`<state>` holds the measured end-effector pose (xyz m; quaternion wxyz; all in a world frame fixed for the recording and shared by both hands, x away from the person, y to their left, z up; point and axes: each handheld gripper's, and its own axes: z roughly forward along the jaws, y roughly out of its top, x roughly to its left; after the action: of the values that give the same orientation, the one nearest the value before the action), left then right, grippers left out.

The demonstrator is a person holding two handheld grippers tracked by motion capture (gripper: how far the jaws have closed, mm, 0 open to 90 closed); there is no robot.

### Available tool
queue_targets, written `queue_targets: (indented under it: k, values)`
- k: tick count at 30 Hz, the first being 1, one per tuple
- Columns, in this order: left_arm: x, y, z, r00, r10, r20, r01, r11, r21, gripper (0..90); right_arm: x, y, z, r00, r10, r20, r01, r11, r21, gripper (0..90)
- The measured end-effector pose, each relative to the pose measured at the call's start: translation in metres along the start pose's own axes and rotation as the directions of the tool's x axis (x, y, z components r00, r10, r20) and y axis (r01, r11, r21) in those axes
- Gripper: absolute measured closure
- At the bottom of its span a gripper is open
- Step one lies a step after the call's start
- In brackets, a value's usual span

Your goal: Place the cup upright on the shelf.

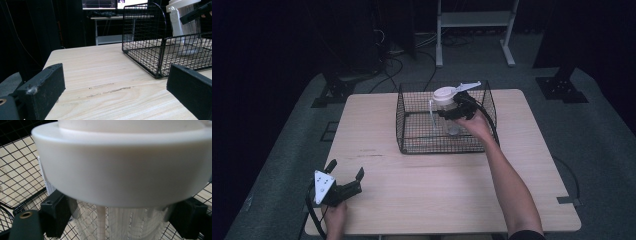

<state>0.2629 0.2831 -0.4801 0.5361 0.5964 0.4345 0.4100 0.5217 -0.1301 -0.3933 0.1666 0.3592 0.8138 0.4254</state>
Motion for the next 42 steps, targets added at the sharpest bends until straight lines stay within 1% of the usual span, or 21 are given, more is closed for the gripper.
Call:
queue_targets:
  k: [5,8,10,16,20,22,24,26,29,31,34,36,39,42]
  values:
    - [0.000,0.000,0.000,1.0000,0.003,0.000,-0.003,1.0000,0.001,0.9,0.001,0.000,0.000,1.0000,-0.009,0.000,0.009,1.000,0.007,15.0]
    - [0.000,0.000,0.000,1.0000,0.004,0.000,-0.004,1.0000,0.001,0.9,0.000,0.000,-0.002,1.0000,-0.007,-0.005,0.007,1.000,0.018,15.0]
    - [0.000,0.000,0.000,1.0000,0.007,0.000,-0.007,1.0000,0.003,0.9,-0.001,0.000,-0.003,1.0000,0.004,-0.006,-0.004,1.000,0.025,14.9]
    - [-0.001,0.000,0.000,1.0000,0.008,-0.002,-0.008,1.0000,0.004,0.9,0.000,0.001,-0.006,0.9999,-0.004,-0.013,0.005,0.999,0.051,14.5]
    - [-0.001,0.000,0.000,1.0000,0.009,-0.002,-0.009,1.0000,0.004,0.9,0.001,0.002,-0.009,0.9999,-0.011,-0.009,0.012,0.997,0.076,14.5]
    - [-0.001,0.000,0.000,1.0000,0.009,-0.003,-0.009,0.9999,0.004,0.9,0.003,0.003,-0.010,1.0000,-0.008,0.000,0.008,0.996,0.088,14.4]
    - [-0.001,0.000,0.000,0.9999,0.010,-0.003,-0.010,0.9999,0.004,0.9,0.004,0.004,-0.011,0.9999,-0.016,0.002,0.016,0.995,0.094,14.3]
    - [-0.001,0.000,0.000,0.9999,0.013,-0.003,-0.013,0.9999,0.005,0.9,0.005,0.004,-0.013,0.9999,-0.012,0.008,0.012,0.995,0.103,14.1]
    - [-0.001,0.000,0.000,0.9999,0.013,-0.004,-0.013,0.9999,0.006,0.9,0.006,0.002,-0.015,0.9999,-0.011,0.002,0.011,0.995,0.098,12.9]
    - [-0.001,0.000,0.000,0.9999,0.014,-0.003,-0.014,0.9999,0.005,0.9,0.007,0.002,-0.017,1.0000,-0.001,-0.001,0.001,0.995,0.098,12.4]
    - [-0.002,0.000,0.000,0.9999,0.015,-0.004,-0.015,0.9999,0.005,0.9,0.009,0.003,-0.020,1.0000,0.002,0.008,-0.002,0.994,0.108,11.8]
    - [-0.002,0.000,0.000,0.9999,0.016,-0.004,-0.016,0.9999,0.006,0.9,0.010,0.003,-0.021,0.9998,-0.010,0.014,0.008,0.992,0.125,11.4]
    - [-0.002,0.000,0.001,0.9999,0.016,-0.004,-0.016,0.9999,0.006,0.9,0.010,0.002,-0.023,0.9998,0.004,0.018,-0.007,0.992,0.124,9.5]
    - [-0.002,0.000,0.000,0.9998,0.017,-0.004,-0.017,0.9998,0.006,0.9,0.011,0.000,-0.026,0.9998,0.004,0.021,-0.006,0.992,0.123,9.5]
